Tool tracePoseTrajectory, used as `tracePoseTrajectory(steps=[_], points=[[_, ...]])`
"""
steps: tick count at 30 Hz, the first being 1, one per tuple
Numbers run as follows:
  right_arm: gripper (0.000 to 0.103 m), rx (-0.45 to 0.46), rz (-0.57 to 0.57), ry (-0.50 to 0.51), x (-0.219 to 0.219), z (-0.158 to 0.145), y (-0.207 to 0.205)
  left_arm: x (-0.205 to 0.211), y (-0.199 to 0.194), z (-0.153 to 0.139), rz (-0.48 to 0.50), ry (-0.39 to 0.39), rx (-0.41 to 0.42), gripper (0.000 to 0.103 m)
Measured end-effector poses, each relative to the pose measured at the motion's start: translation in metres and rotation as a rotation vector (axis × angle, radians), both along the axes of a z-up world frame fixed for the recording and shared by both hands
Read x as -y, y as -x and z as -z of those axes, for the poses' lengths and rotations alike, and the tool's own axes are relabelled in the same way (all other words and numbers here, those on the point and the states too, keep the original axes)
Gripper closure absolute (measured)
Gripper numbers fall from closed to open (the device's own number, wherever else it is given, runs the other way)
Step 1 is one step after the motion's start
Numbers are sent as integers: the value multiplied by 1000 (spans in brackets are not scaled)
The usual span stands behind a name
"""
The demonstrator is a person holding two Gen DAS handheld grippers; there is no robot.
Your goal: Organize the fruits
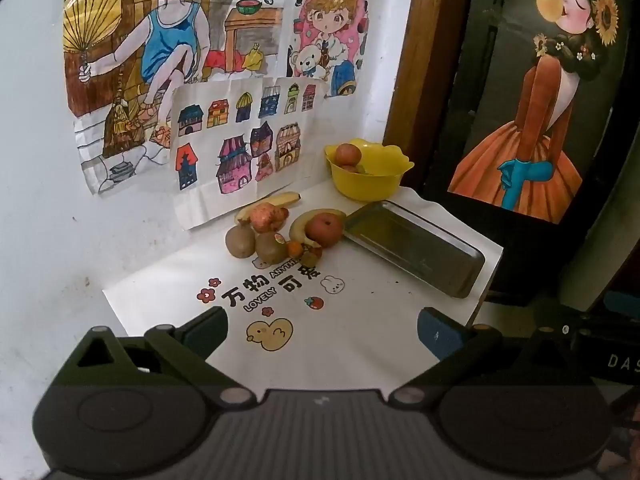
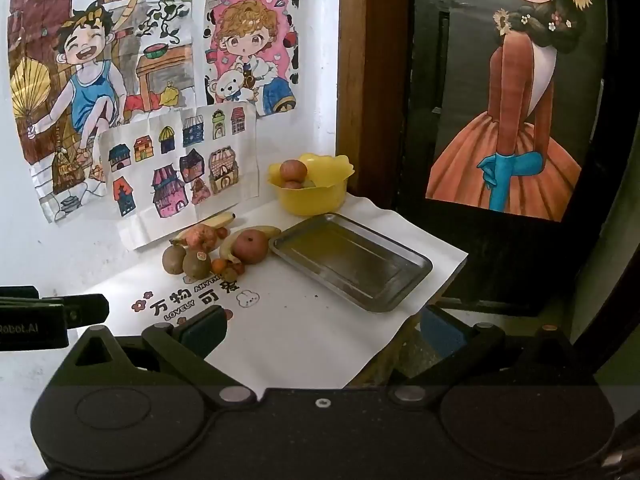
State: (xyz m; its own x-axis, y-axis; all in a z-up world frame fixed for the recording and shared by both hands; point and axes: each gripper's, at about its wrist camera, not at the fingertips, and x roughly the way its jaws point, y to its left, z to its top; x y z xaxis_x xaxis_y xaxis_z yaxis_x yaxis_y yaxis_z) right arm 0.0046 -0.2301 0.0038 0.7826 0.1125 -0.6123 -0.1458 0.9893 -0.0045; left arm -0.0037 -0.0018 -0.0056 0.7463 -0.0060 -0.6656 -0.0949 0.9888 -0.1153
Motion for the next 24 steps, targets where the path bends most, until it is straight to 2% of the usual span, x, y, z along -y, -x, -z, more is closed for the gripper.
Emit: tracePoseTrajectory(steps=[24], points=[[1,-1,0,-4,3,-1,4,2,8,-7,3,2,1,0]])
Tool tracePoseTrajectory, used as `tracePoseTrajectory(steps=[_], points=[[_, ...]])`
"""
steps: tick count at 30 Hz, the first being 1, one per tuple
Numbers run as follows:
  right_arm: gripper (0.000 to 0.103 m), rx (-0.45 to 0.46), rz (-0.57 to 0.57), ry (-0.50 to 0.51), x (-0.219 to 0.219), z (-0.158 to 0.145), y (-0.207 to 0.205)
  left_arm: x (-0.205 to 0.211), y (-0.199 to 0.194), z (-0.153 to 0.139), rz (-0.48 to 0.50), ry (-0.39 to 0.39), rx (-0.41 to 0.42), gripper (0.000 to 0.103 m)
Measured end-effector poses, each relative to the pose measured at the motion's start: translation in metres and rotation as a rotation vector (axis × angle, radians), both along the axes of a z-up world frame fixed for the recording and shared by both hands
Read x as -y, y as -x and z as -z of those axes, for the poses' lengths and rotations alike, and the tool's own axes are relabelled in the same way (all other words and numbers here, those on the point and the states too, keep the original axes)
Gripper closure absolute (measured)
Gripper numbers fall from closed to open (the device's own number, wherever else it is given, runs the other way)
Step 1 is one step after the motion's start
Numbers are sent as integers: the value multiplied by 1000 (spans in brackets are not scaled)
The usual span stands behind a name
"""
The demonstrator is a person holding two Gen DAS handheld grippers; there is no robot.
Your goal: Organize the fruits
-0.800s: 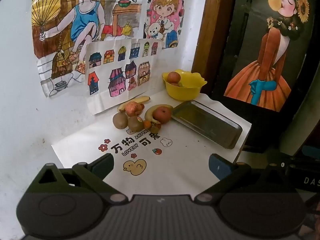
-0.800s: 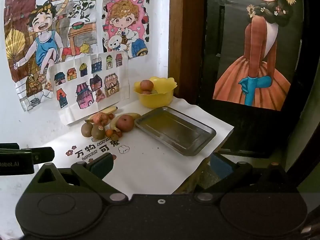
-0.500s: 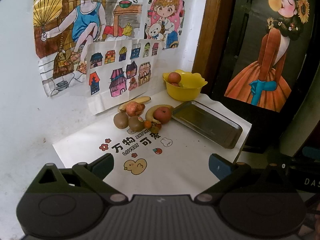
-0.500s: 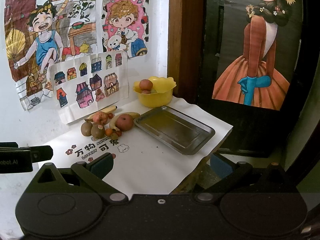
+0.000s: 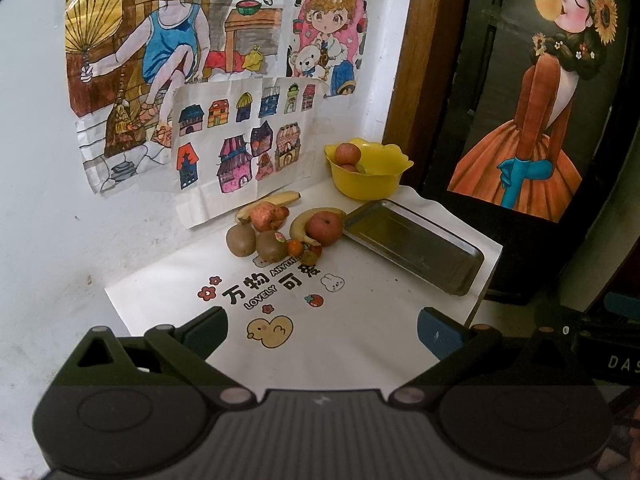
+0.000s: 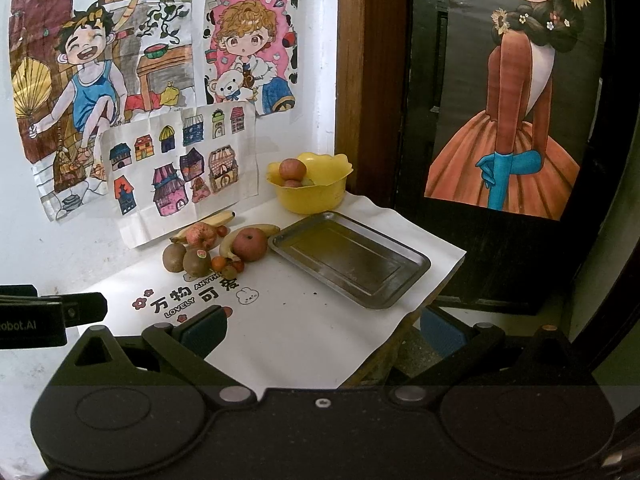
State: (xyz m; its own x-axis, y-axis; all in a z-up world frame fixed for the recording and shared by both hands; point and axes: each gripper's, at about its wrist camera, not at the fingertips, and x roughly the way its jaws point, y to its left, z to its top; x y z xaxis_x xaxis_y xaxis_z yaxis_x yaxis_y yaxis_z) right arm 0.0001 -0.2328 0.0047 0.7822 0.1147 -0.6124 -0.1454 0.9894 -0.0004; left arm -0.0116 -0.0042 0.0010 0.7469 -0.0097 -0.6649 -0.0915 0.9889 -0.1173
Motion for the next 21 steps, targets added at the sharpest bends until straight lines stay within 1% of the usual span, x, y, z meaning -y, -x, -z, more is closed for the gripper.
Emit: tracePoseTrajectory(steps=[21], points=[[1,-2,-2,0,-4,-1,-4,1,-1,2,-2,-1,-7,0]])
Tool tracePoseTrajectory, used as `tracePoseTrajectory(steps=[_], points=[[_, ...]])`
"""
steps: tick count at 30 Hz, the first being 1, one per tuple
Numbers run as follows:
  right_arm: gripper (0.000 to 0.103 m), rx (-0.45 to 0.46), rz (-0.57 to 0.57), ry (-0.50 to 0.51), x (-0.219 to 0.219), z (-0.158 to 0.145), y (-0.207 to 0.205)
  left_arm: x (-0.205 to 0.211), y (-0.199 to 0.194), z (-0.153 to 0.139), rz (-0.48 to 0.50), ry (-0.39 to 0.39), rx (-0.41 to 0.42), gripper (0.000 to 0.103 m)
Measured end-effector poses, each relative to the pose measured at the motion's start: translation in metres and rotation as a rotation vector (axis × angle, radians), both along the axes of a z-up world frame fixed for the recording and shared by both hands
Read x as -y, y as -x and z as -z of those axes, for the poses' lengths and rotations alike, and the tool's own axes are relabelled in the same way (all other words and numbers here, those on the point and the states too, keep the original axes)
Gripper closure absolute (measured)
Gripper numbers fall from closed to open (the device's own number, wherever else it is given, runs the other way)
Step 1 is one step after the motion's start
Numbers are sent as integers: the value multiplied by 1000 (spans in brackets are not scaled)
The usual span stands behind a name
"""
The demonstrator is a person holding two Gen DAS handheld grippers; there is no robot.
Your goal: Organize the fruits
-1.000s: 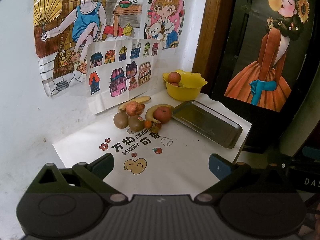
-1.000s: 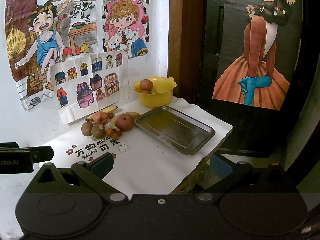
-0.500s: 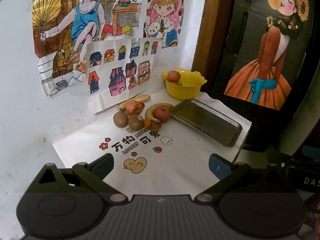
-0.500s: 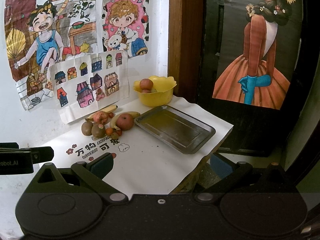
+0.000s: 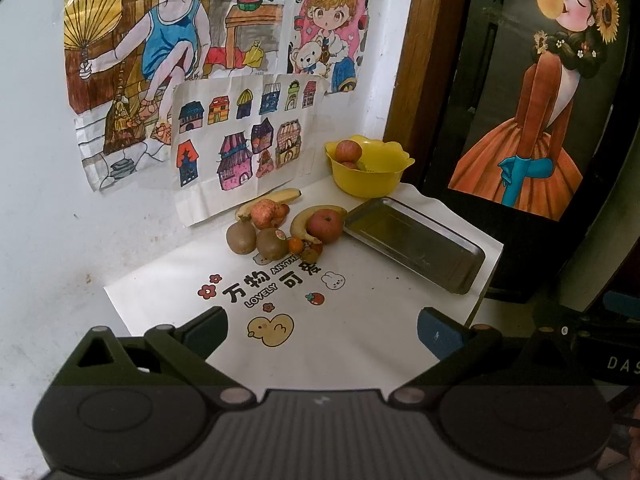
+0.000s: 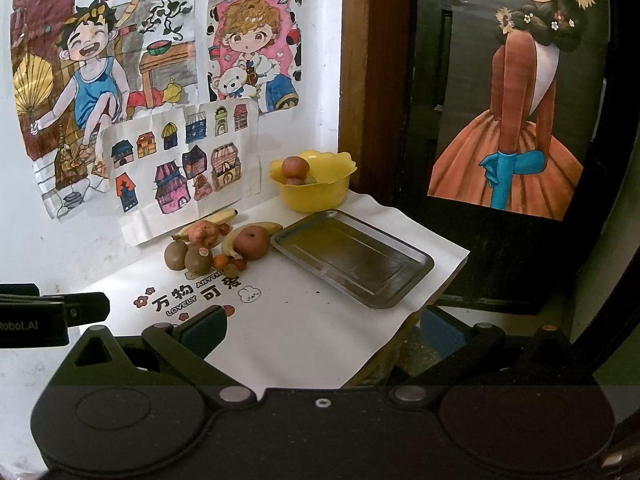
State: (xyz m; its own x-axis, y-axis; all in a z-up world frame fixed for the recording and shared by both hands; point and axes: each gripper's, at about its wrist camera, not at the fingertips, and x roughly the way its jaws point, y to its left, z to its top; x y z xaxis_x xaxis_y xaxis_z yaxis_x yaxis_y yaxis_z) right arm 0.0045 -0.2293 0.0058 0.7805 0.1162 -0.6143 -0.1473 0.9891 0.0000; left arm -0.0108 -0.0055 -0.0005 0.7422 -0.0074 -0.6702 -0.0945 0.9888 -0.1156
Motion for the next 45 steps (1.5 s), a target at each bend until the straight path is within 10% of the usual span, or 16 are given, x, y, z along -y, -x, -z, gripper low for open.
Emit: tracePoseTrajectory(steps=[45], points=[[1,-47,-137,98,-39,9,-68,-33,-54,16,-109,47,-75,0]])
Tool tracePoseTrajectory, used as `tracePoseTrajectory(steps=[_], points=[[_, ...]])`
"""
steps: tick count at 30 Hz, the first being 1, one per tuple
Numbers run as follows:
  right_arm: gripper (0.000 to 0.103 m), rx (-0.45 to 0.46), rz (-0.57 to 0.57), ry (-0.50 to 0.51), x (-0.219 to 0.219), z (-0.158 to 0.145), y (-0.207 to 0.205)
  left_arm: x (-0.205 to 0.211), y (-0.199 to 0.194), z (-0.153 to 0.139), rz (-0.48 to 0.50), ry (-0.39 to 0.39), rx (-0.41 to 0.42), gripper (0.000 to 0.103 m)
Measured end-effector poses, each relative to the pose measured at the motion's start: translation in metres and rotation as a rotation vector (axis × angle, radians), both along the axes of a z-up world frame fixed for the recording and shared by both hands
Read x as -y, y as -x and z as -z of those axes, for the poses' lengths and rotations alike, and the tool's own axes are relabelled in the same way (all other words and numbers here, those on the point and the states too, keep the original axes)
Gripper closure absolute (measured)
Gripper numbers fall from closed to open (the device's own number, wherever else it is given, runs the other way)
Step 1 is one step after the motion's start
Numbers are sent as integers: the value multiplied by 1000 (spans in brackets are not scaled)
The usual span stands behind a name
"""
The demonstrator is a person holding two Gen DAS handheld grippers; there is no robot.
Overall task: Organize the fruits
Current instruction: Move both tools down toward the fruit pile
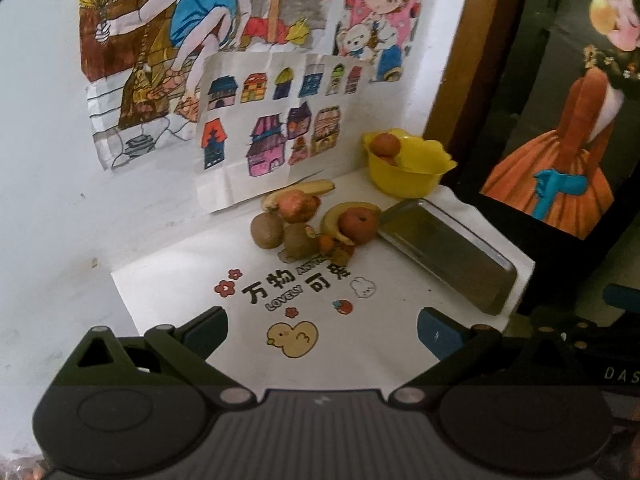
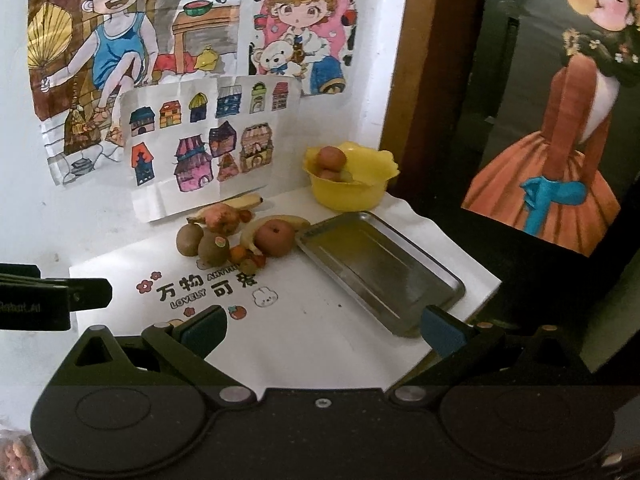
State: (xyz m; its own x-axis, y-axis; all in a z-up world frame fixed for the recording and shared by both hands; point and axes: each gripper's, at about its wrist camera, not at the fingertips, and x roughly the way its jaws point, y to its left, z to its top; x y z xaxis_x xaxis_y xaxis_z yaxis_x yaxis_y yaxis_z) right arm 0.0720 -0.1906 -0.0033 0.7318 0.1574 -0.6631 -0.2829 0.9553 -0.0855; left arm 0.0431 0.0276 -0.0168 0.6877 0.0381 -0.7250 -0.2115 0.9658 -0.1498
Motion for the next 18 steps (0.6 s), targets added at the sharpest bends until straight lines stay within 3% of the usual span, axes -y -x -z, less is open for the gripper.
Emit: tracePoseTrajectory(steps=[6,12,18], points=[[1,-28,-108,-9,-5,17,-45,-6,-27,14,-90,-6,-63,0],[1,-78,-294,-45,-13,33,-104,-8,-59,25,-212,4,-107,0],[1,-121,-449,-10,-27,51,-154,-9,-91,37,-339,7,-128,0]])
